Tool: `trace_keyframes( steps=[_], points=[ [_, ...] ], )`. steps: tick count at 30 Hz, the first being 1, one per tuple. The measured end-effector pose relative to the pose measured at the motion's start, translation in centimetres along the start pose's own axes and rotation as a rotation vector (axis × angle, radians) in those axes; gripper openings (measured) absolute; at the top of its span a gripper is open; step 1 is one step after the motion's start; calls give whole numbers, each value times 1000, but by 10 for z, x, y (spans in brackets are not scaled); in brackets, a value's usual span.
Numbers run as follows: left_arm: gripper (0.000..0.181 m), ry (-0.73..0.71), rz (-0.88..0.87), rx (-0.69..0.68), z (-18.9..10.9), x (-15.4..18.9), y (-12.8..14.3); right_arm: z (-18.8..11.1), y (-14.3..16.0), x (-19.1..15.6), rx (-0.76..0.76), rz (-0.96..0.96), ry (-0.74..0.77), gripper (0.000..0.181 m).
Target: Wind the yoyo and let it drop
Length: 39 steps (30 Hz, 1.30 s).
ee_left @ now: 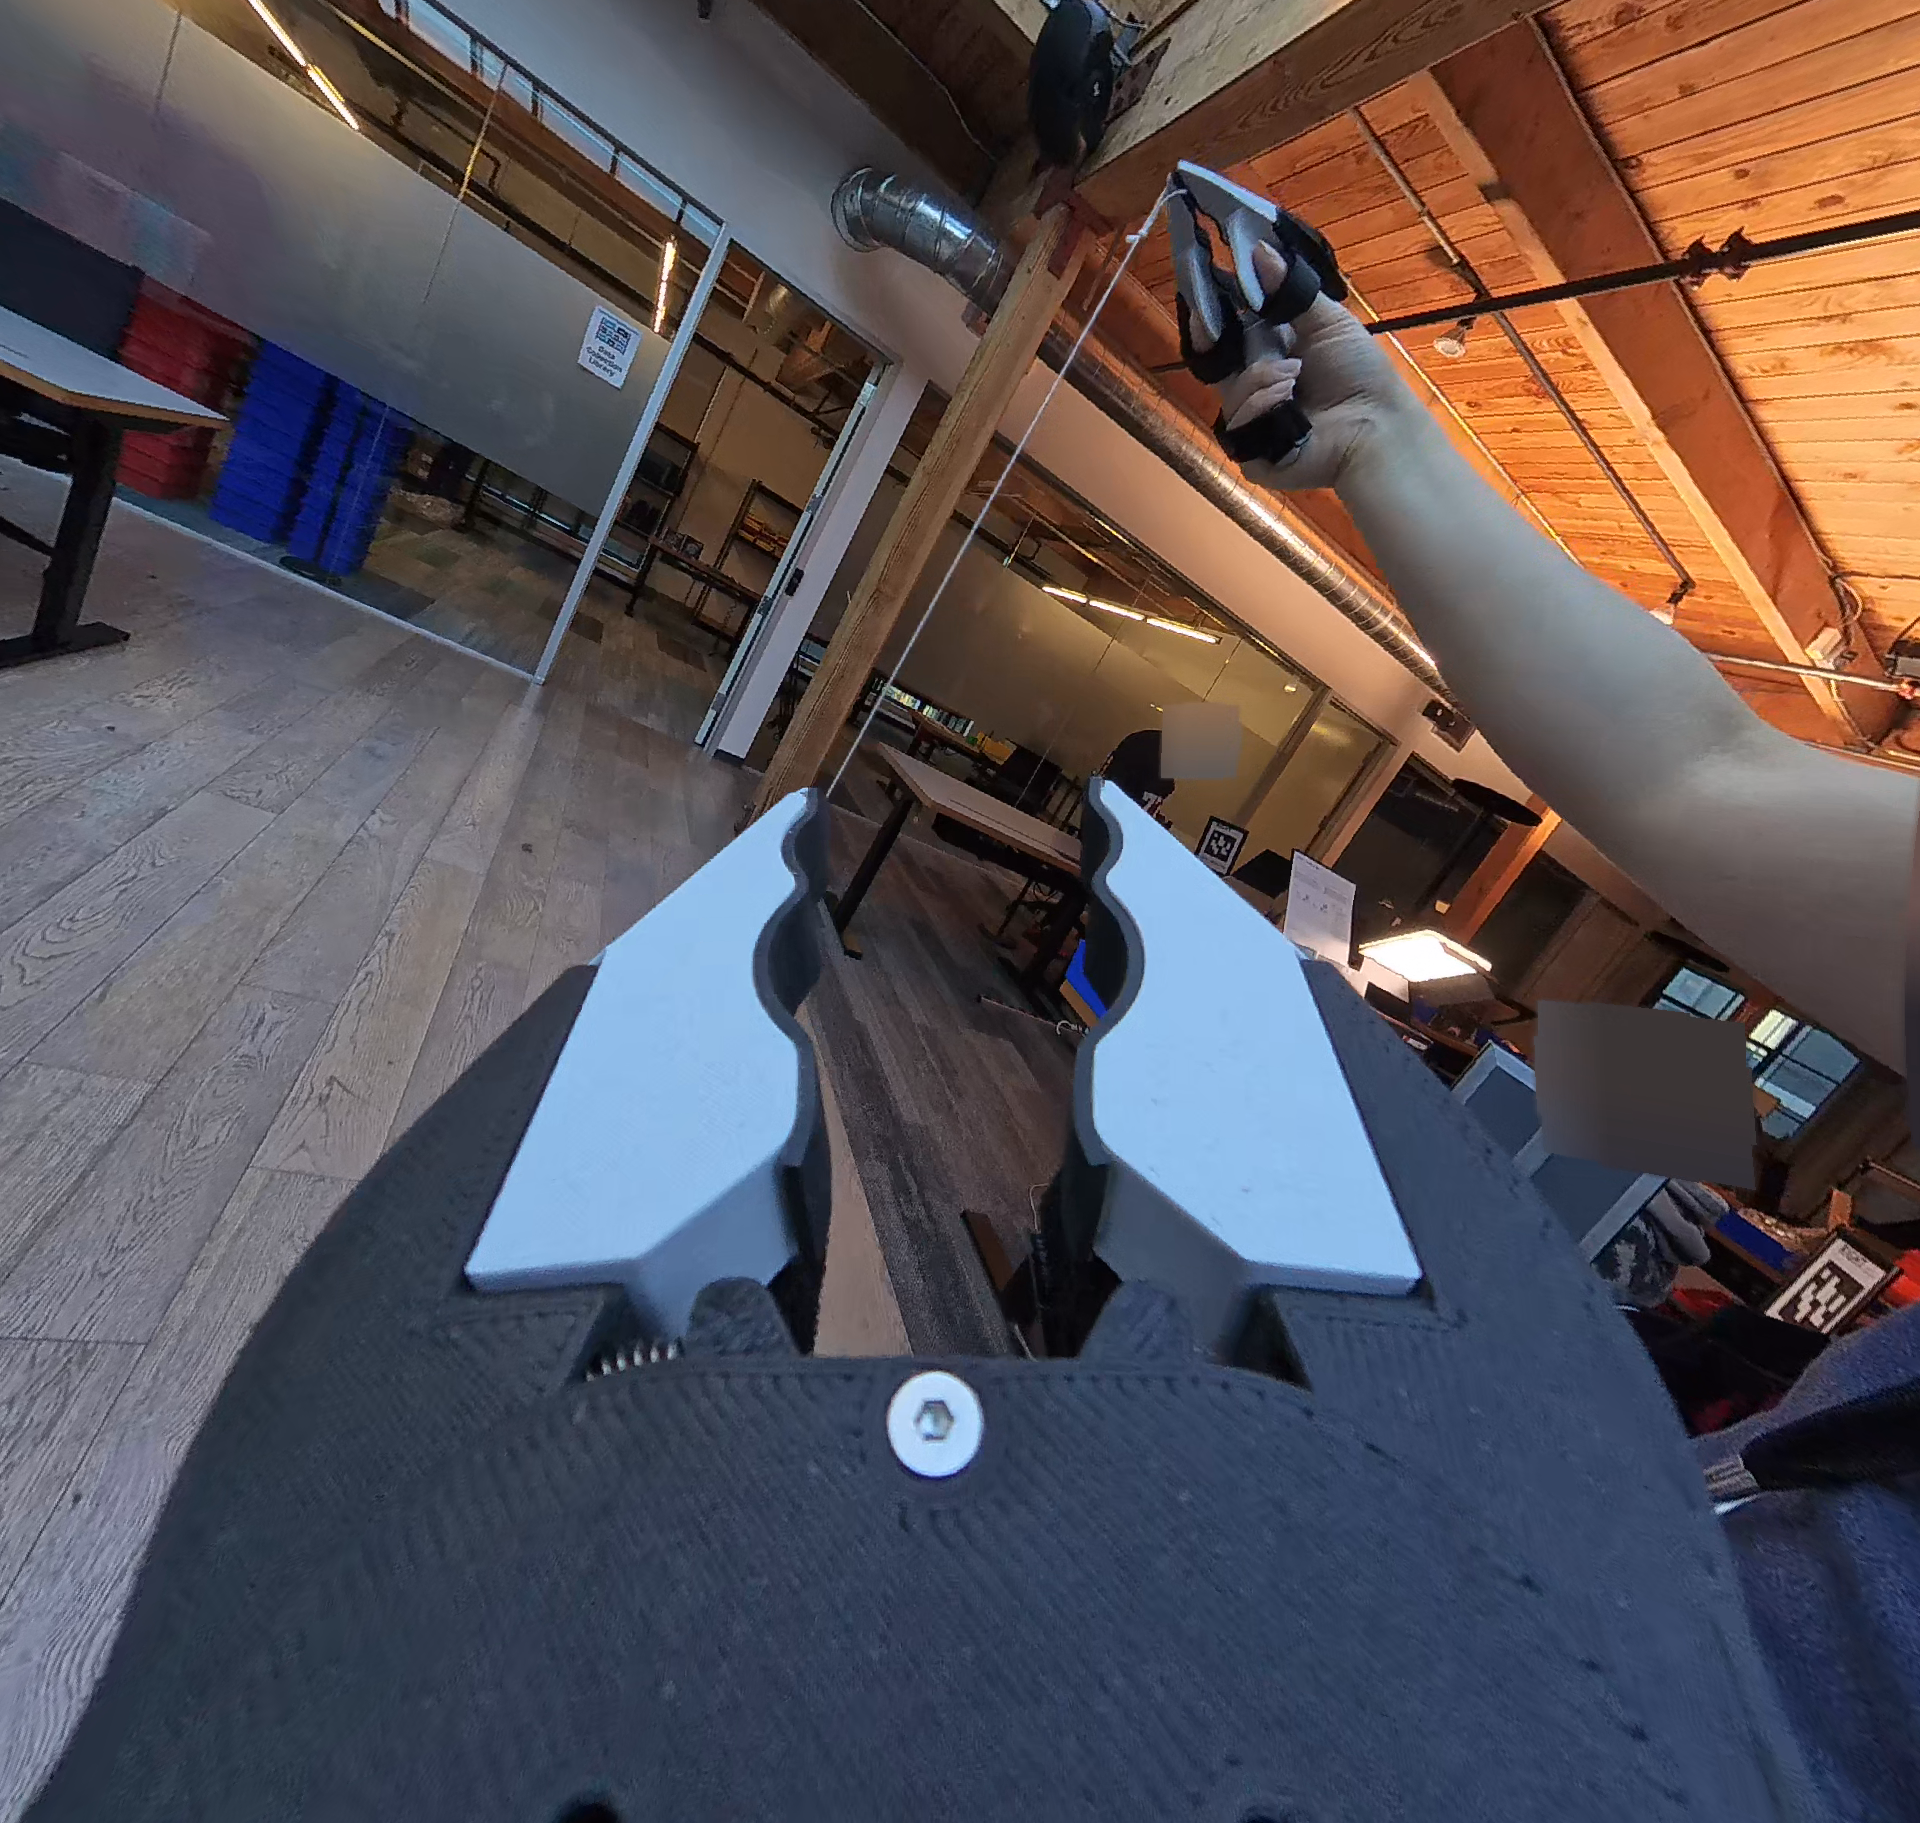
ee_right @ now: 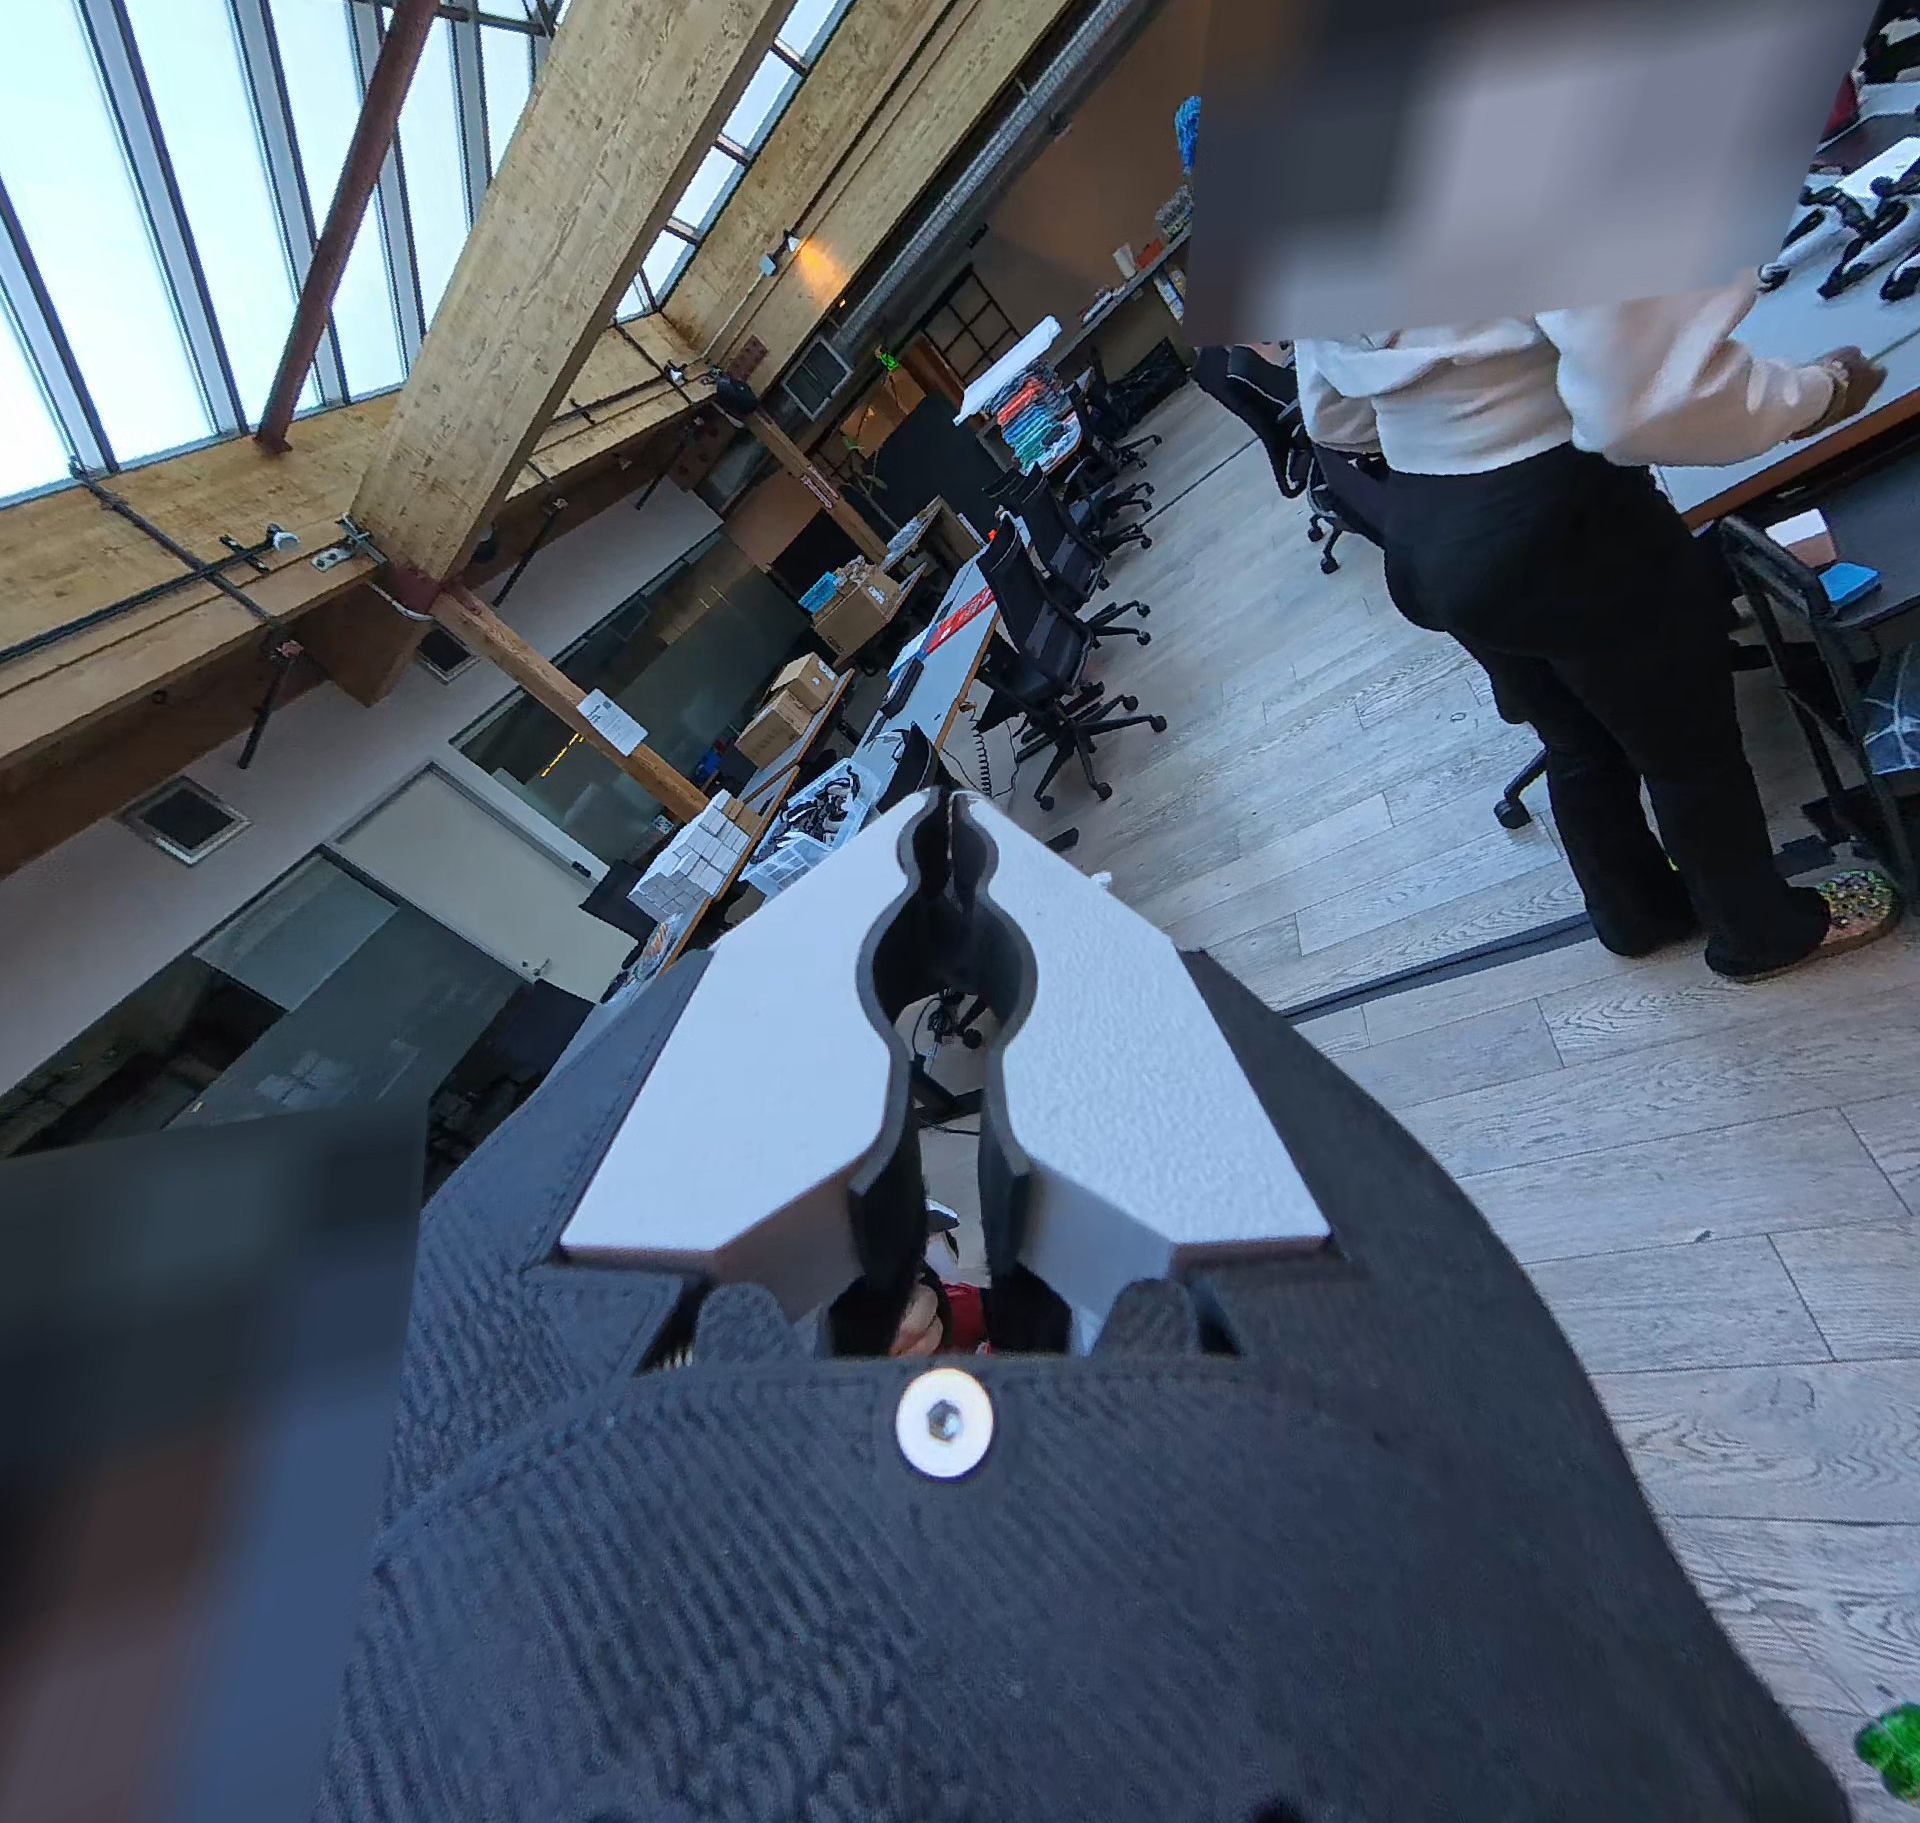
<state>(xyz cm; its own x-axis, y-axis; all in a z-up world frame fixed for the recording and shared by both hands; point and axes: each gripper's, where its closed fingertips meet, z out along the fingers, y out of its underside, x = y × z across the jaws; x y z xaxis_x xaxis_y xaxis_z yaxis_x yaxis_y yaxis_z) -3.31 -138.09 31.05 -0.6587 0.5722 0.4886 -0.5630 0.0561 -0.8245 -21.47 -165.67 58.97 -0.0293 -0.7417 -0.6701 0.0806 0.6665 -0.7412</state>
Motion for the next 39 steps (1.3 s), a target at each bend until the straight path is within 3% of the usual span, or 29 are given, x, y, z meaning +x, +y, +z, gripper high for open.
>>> trace_keyframes(
  steps=[13, 18, 19, 20, 21, 22, 23, 24, 25, 27, 29, 35, 39],
  points=[
    [47, 5, -11, -21, -1, -3, 9, 34, 16, -24, -79, -45, -47, 0],
    [48, 6, -37, -29, 1, -7, 19, 44, 24, -18, -85, 1, -38, 0],
    [48, 11, -51, -28, 3, -8, 20, 46, 10, -32, -65, 78, -87, 0],
    [48, 26, -66, -29, 6, -7, 18, 44, -18, -68, -18, 117, -175, 0],
    [48, 46, -71, -30, 10, -4, 15, 36, -51, -120, 29, 10, -252, 0],
    [47, 61, -62, -25, 13, -1, 9, 29, -71, -160, 24, -235, -193, 0],
    [46, 68, -44, -12, 15, 3, 2, 23, -90, -167, 51, -469, 23, 0],
    [47, 77, -26, 6, 17, 7, -5, 20, -96, -171, 51, -579, 130, 0],
    [46, 89, -12, 21, 17, 12, -10, 23, -87, -173, -4, -544, 110, 0],
    [46, 103, 7, 21, 17, 18, -12, 23, -72, -159, -52, -473, 79, 0],
    [46, 101, 4, 9, 15, 18, -6, 23, -47, -123, -118, -431, 98, 0],
    [46, 82, -74, -4, 5, 11, 15, 19, 98, 43, -354, -243, 168, 0],
    [46, 68, -89, -39, 1, 9, 23, 12, 169, 120, -341, -70, 145, 0]
  ],
)
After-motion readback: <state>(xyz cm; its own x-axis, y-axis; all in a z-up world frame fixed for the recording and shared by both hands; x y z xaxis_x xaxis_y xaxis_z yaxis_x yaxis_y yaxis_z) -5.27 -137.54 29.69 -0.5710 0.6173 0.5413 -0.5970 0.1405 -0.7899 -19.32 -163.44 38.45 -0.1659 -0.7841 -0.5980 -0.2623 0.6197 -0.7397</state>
